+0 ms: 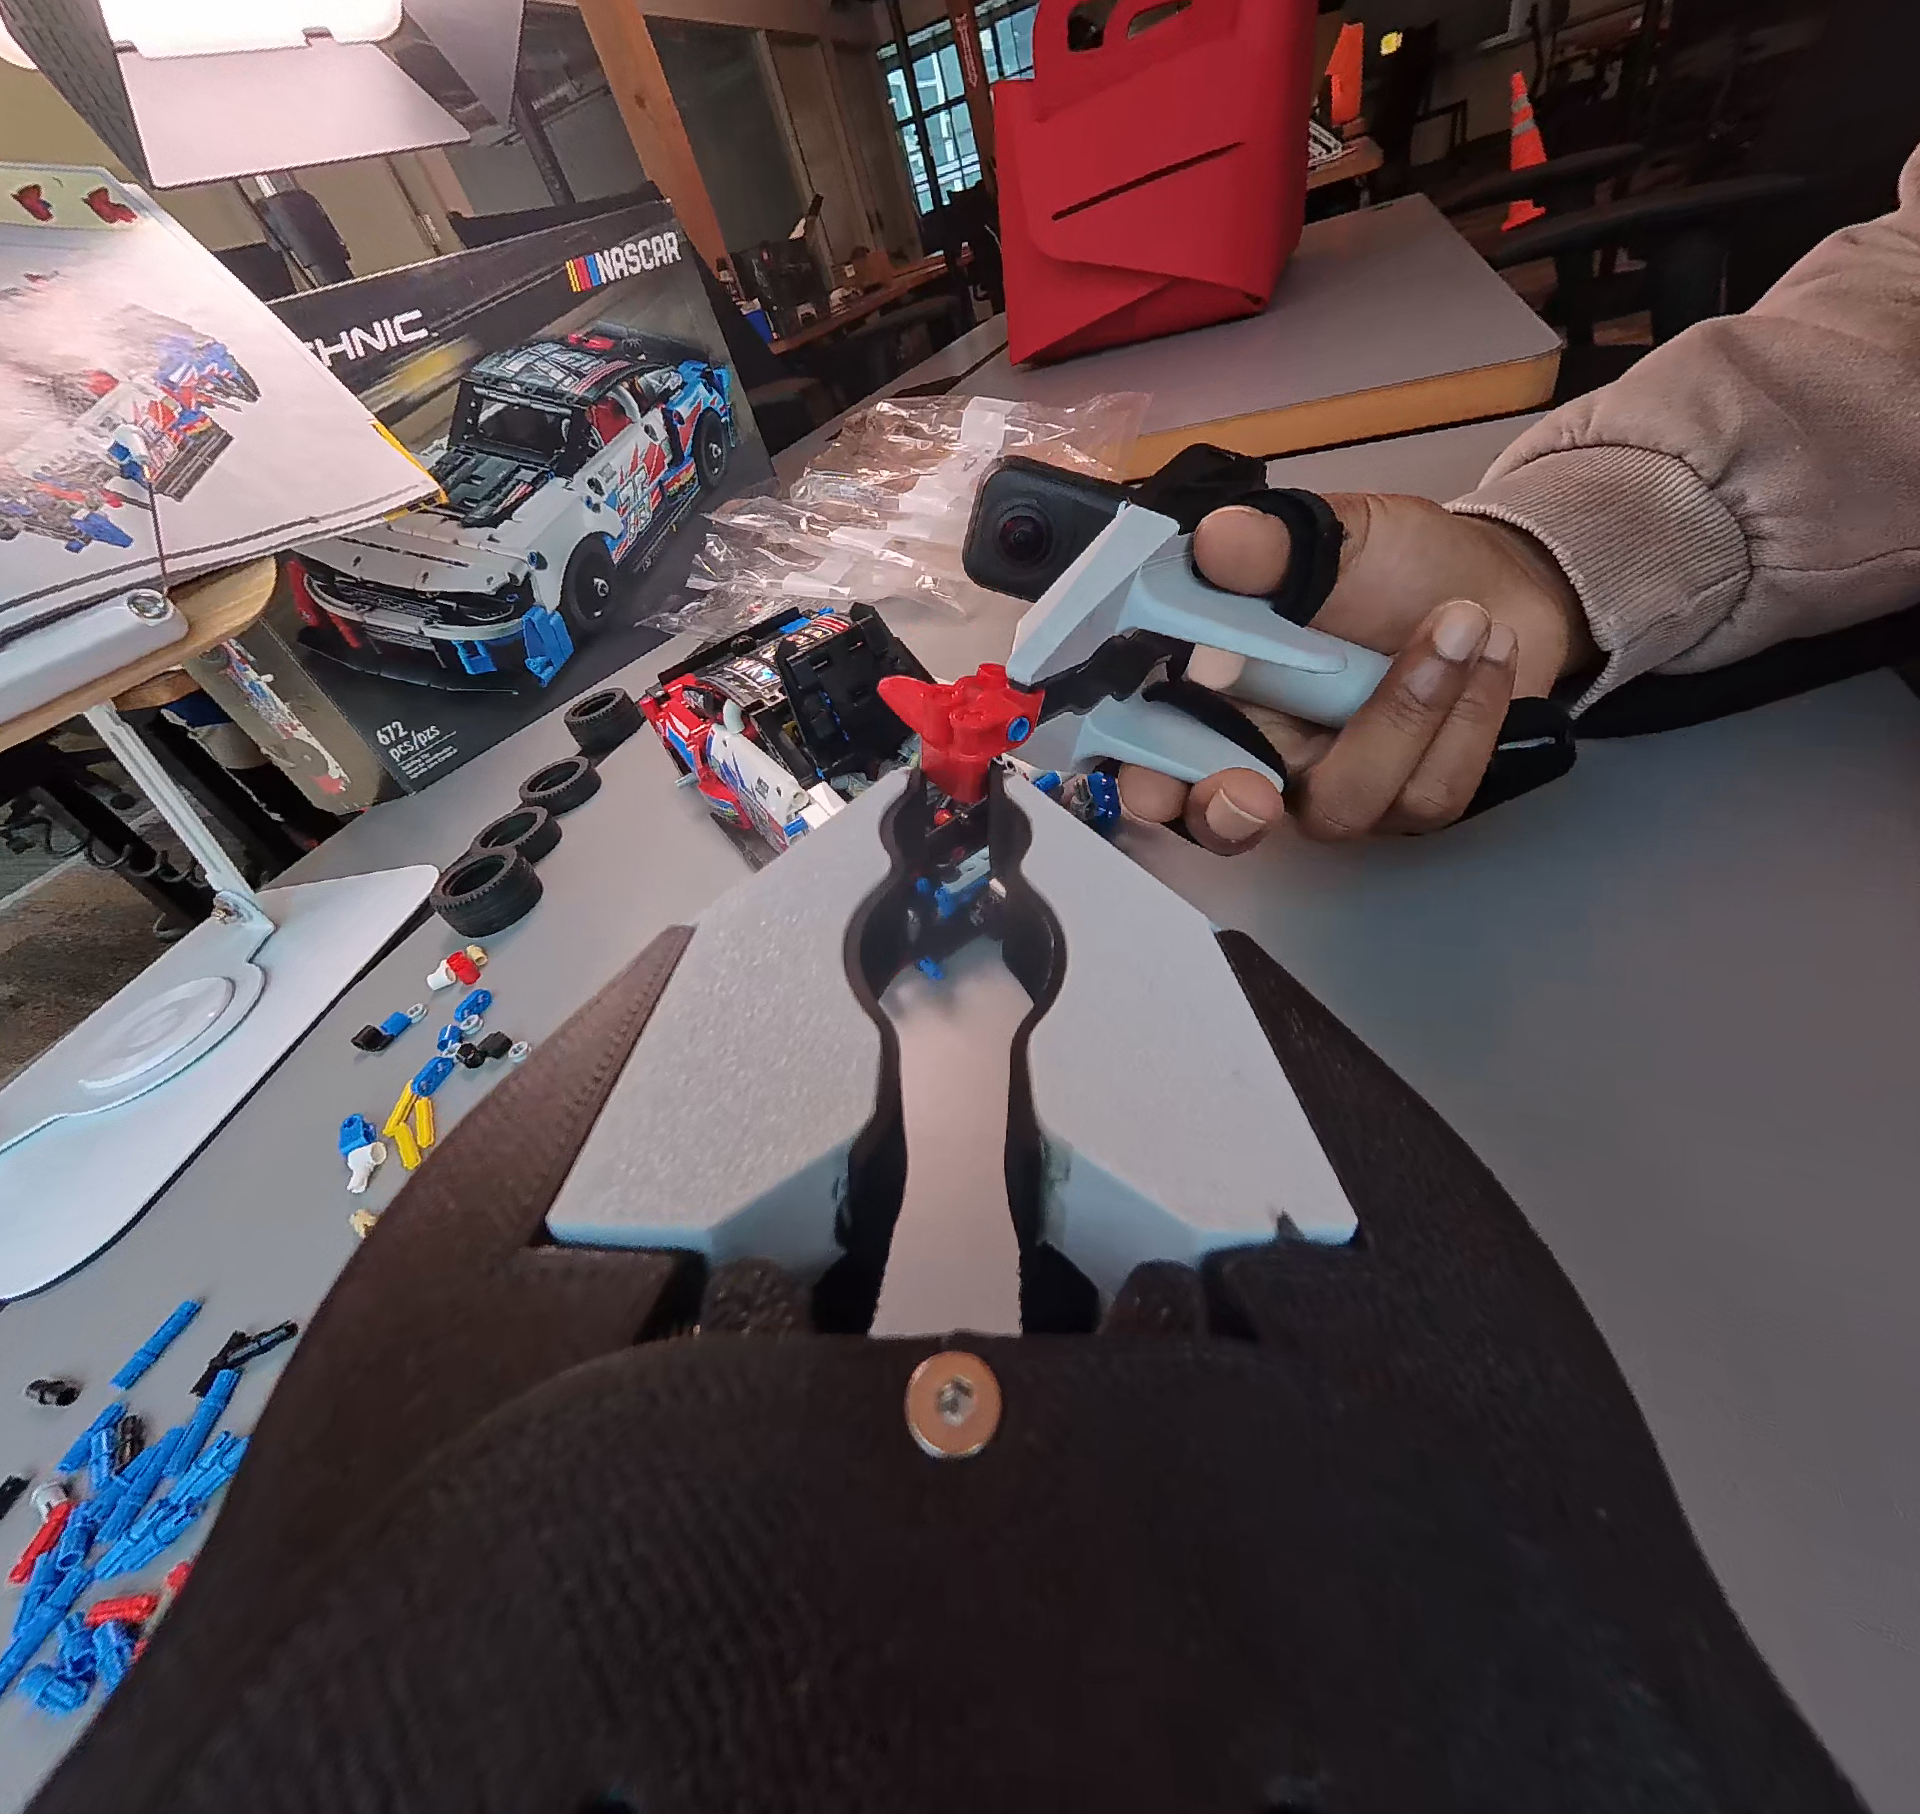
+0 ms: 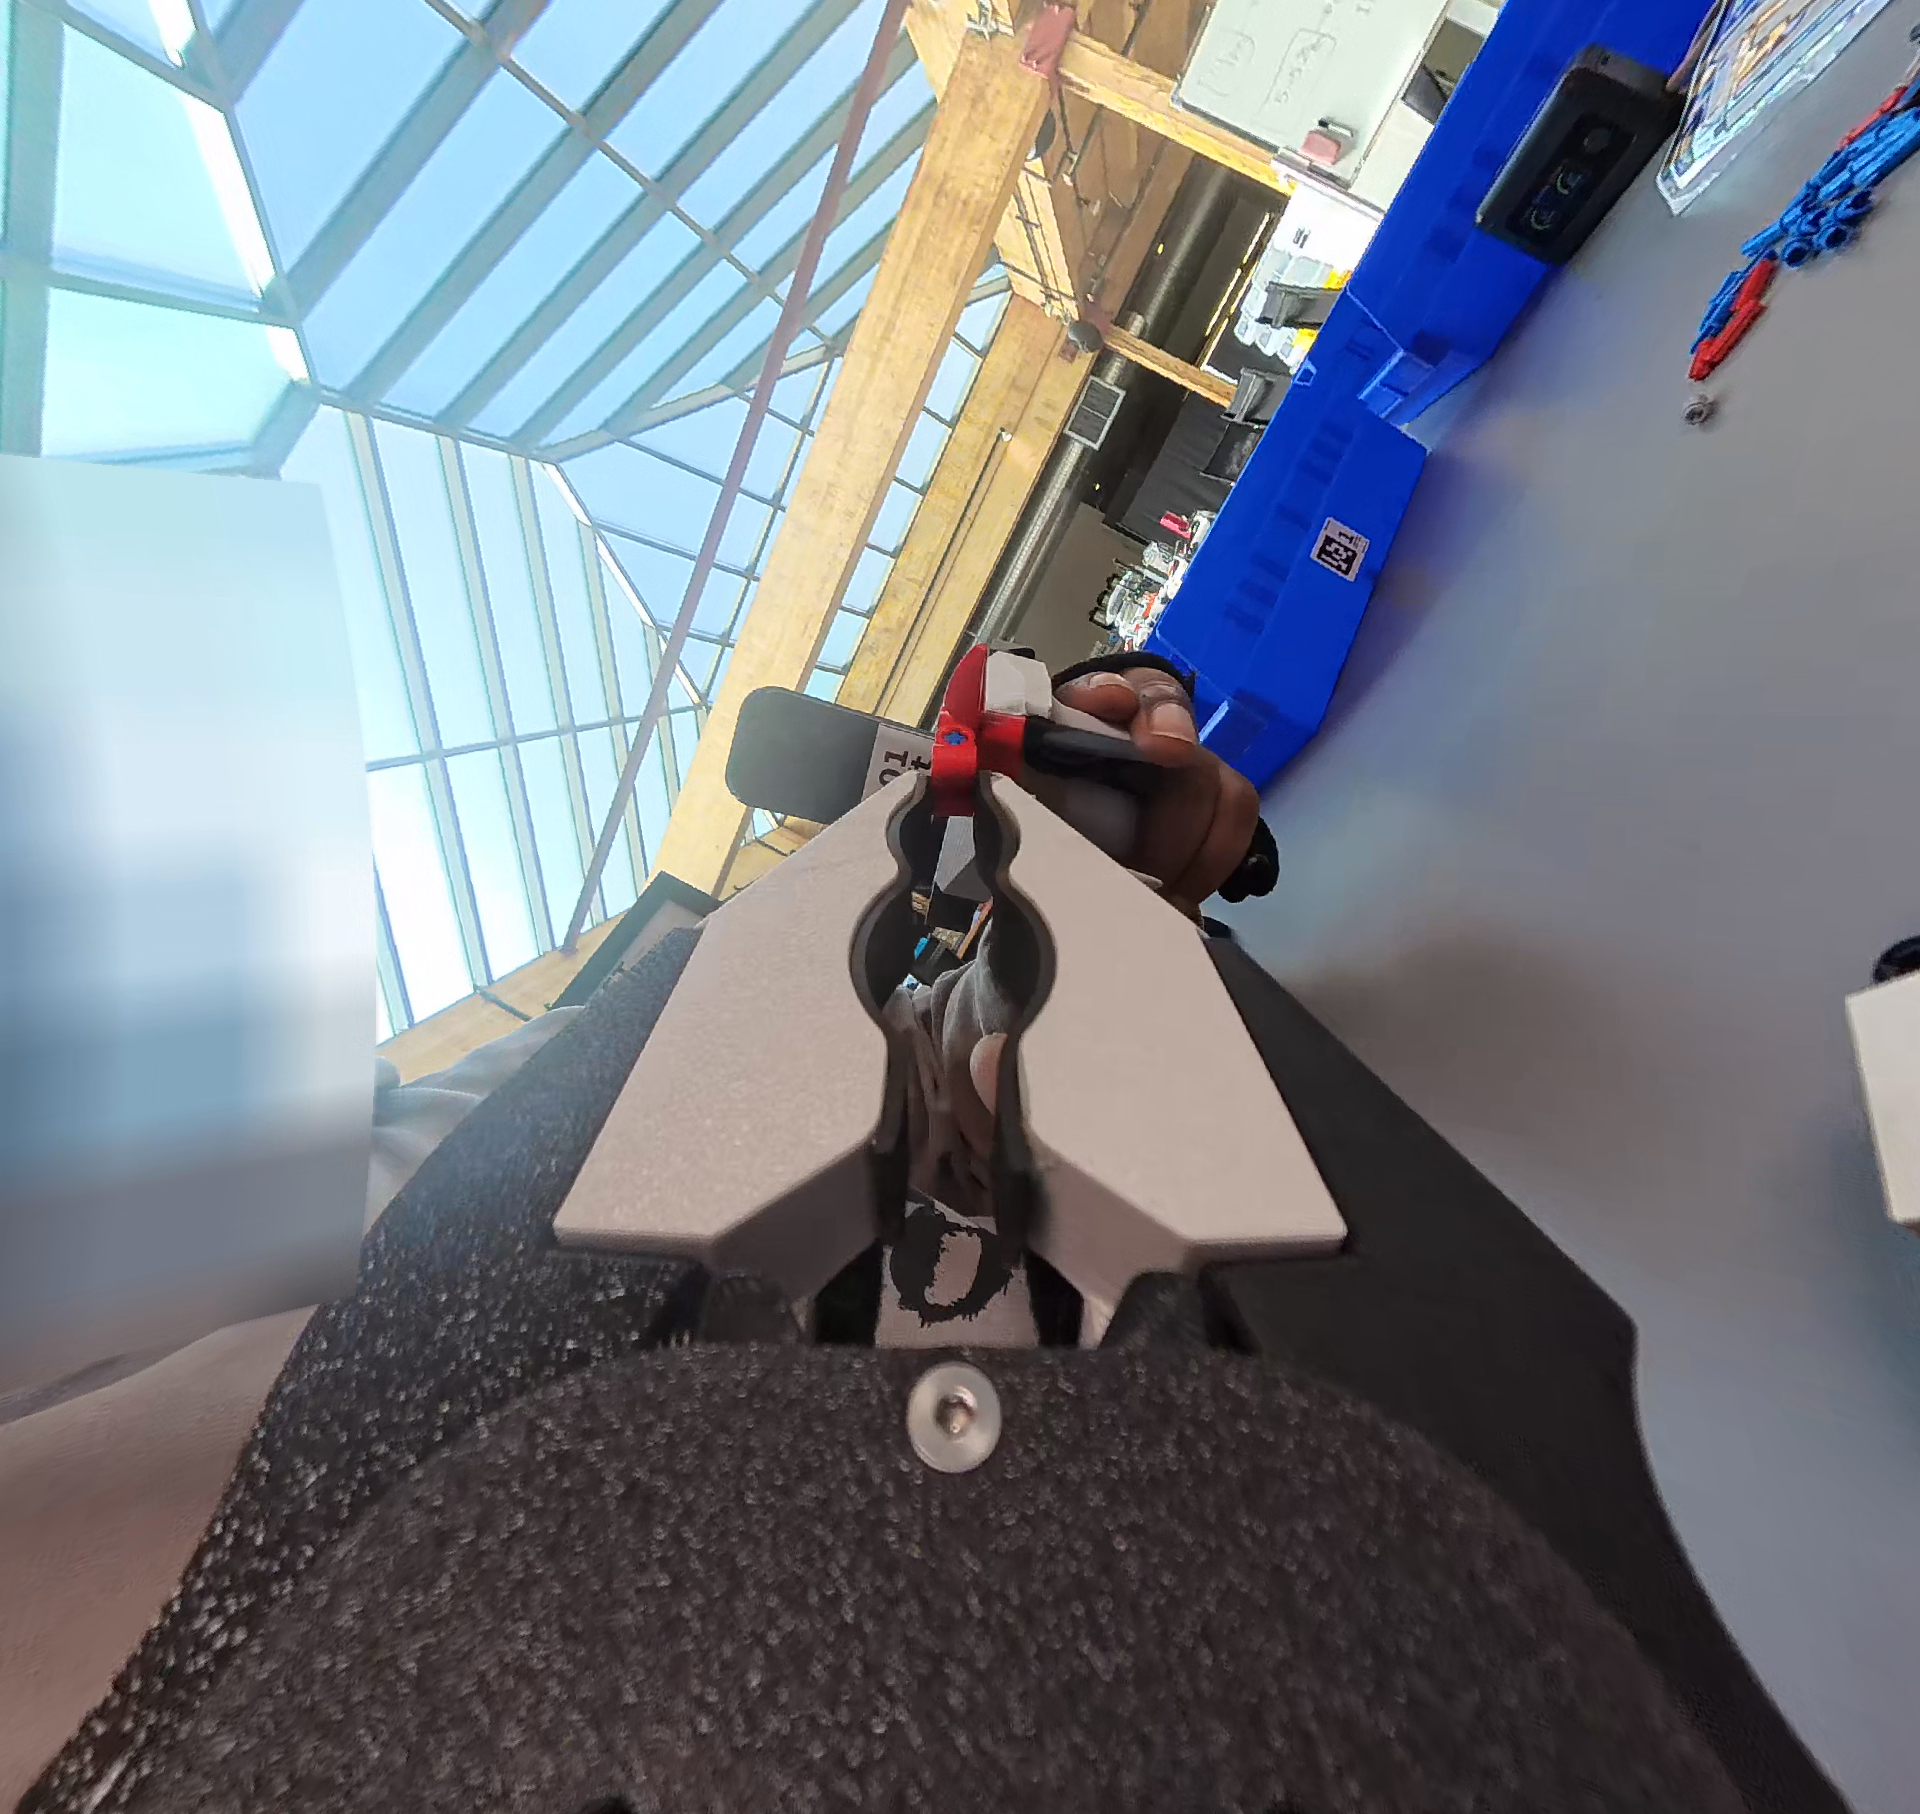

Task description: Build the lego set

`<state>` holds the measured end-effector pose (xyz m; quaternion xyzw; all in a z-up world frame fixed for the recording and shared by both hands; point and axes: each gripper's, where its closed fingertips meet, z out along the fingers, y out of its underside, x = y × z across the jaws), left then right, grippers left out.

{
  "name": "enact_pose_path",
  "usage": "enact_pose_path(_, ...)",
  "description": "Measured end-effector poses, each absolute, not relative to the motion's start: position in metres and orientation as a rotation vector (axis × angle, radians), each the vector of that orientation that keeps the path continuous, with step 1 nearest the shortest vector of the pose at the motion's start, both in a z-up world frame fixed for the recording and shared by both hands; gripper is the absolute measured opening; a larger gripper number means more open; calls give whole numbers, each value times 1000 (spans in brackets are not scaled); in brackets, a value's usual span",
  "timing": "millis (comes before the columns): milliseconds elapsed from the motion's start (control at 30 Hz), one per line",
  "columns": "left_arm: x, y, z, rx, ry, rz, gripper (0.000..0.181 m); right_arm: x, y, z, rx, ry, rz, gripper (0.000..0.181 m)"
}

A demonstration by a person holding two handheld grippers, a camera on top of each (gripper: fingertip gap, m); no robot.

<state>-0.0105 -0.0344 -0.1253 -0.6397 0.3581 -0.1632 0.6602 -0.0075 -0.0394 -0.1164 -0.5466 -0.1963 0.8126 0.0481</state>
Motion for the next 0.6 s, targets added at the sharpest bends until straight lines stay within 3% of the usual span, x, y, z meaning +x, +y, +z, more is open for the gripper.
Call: enact_pose_path(600,-13,-28,-131,-1497,827,-182,6,-10,-39,-123,-1674,-648,2318,4)
